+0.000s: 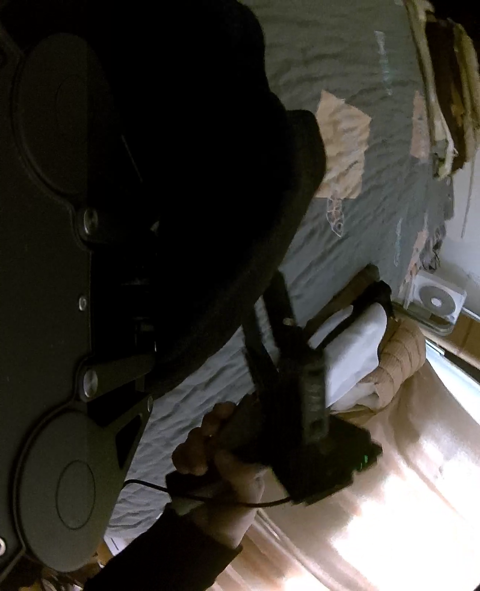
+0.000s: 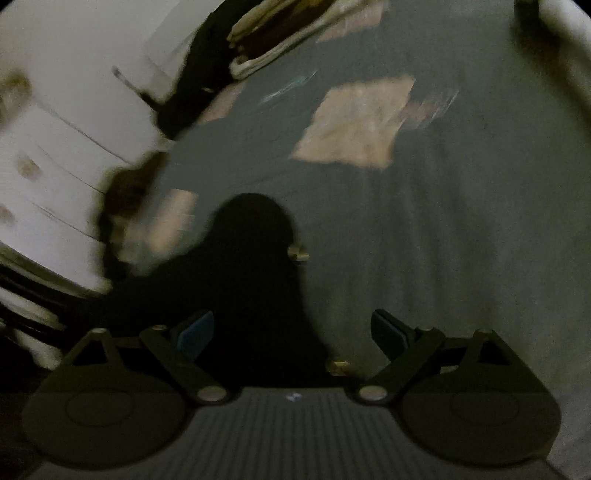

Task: Fold clothes

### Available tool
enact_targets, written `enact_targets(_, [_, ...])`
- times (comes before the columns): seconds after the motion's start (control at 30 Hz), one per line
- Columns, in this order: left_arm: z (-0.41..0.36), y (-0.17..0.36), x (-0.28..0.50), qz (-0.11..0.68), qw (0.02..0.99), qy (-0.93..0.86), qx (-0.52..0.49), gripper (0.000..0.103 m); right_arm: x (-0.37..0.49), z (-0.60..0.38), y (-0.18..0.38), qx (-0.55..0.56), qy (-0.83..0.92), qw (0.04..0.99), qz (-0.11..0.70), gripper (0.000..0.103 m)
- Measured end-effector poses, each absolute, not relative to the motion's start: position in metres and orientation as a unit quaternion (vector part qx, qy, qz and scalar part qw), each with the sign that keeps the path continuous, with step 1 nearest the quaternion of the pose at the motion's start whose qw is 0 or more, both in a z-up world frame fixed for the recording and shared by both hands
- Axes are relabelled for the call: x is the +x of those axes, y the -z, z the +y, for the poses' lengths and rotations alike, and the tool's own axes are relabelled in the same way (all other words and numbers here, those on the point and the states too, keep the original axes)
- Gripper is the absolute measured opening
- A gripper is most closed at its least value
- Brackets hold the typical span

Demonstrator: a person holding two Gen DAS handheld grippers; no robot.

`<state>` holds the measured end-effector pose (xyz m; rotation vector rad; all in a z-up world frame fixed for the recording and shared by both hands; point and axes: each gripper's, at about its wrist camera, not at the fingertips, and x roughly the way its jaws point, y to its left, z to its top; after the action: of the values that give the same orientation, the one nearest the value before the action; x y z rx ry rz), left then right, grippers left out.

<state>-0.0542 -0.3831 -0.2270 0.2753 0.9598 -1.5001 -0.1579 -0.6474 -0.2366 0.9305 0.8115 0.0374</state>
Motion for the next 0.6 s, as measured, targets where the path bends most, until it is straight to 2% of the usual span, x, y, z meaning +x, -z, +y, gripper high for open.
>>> enact_targets(0.1, [-0.379,0.226,-0.051,0.408,0.613,0.667,0.112,0.013,-0.154,-0.646,0.247,0.489,-0.076,0.783,0.377,0.094])
enact_targets(0.3, [-0.363,0.223,-0.049,0.39,0.594,0.699,0.085,0.013,-0.148,-0.655,0.244,0.471,-0.08,0.793,0.378,0.097])
enact_targets(0.6, [-0.353,0.226,-0.048,0.395,0.588,0.703,0.068,0.013,-0.122,-0.653,0.284,0.55,-0.129,0.73,0.385,0.099])
